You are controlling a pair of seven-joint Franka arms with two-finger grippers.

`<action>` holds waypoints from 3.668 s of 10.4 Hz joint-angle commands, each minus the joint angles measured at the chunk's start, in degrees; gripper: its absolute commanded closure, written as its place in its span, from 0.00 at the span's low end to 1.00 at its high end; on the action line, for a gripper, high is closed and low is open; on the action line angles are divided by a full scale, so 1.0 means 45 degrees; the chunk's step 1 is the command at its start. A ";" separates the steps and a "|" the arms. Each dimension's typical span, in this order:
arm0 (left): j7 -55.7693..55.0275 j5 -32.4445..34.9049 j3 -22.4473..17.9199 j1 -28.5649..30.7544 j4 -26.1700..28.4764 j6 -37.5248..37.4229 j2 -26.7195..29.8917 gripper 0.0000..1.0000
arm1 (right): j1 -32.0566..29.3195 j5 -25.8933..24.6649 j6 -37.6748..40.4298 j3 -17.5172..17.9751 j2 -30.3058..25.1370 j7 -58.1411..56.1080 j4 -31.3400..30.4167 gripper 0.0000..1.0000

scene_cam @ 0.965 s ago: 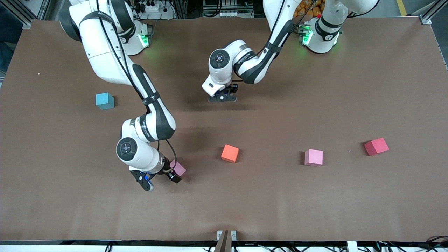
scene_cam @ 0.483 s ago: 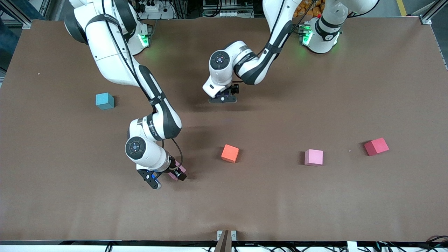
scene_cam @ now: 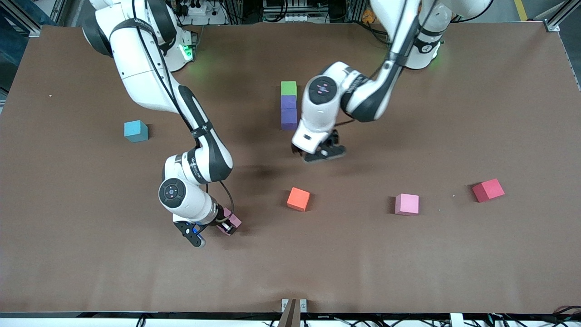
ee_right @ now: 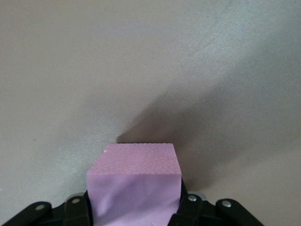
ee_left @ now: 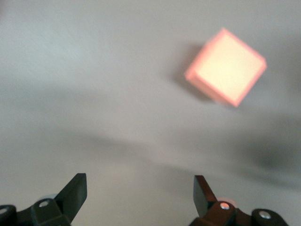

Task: Arrange blocks into number 1
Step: 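Carry the pink block to the column while the left gripper reaches pink, then place the pink block in line with the right gripper while the left gripper grasps pink, then carry the pink block to the column while the right gripper returns to rest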

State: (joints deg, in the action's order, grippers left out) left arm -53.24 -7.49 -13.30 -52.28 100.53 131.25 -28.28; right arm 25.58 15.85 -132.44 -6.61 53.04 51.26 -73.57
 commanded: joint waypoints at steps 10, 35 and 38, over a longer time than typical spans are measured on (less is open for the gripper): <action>1.0216 -0.0895 -0.0071 0.5832 -0.0799 -0.0143 -0.0864 0.00 | 0.3802 -0.0711 0.0409 -0.0132 -0.4090 -0.5708 -0.4956 0.39; 1.1540 -0.0934 0.0085 0.5916 -0.0758 0.0445 -0.1804 1.00 | 0.6391 -0.0730 -0.1311 -0.0093 -0.5825 -0.3245 -0.7984 0.00; 1.0428 -0.0934 0.0124 0.5272 -0.0758 -0.0218 -0.1297 1.00 | 0.4616 -0.0769 -0.0123 -0.0073 -0.6980 -0.3906 -0.8105 0.00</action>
State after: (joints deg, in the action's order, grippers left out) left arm -4.14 -10.88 -12.55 -26.95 96.45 132.38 -36.34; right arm 50.14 12.60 -134.79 -7.72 26.33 35.67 -106.98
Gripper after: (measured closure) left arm 0.392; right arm 0.000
